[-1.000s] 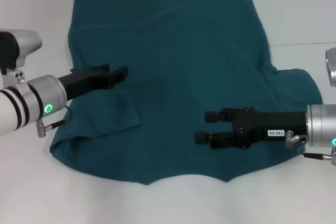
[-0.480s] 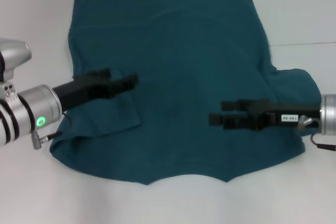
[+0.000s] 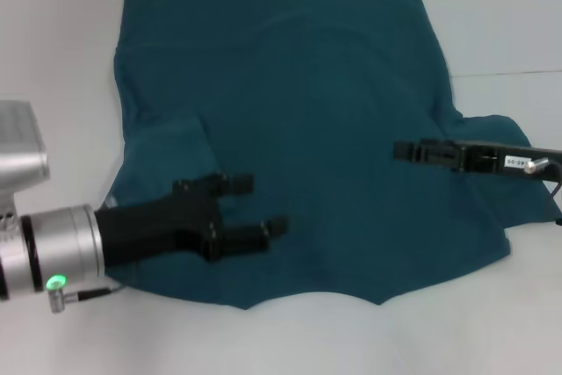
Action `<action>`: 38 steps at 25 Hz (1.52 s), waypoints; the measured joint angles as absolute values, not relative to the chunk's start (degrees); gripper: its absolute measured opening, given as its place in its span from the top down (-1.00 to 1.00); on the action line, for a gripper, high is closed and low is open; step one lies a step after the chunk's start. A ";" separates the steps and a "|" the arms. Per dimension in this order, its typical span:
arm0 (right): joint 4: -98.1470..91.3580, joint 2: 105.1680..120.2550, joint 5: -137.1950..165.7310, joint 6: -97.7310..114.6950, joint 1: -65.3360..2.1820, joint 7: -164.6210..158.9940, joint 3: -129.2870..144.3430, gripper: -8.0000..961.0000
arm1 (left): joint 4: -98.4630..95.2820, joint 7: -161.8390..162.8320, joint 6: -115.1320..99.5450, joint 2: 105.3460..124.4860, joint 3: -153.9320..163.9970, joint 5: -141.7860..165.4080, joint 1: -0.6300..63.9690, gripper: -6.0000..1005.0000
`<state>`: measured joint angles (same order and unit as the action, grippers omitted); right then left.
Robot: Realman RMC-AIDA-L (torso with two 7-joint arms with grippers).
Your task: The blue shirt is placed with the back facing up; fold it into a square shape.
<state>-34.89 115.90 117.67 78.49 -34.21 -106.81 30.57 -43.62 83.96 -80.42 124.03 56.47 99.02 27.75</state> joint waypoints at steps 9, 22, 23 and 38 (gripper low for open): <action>-34.86 117.70 117.59 72.70 -33.21 -111.31 22.91 -0.87 | -43.35 83.15 -86.03 124.03 56.24 103.63 27.56 -0.77; -35.63 117.17 117.65 60.24 -31.72 -119.92 22.25 -0.87 | -42.97 83.74 -86.24 124.01 55.98 103.79 27.99 -0.77; -35.95 117.17 117.64 59.79 -31.60 -120.14 22.25 -0.87 | -43.01 83.96 -86.26 124.01 56.00 103.80 28.01 -0.77; -36.35 117.27 113.78 54.66 -28.26 -118.04 21.97 -0.87 | -42.98 85.16 -85.73 124.02 55.90 103.80 28.22 -0.77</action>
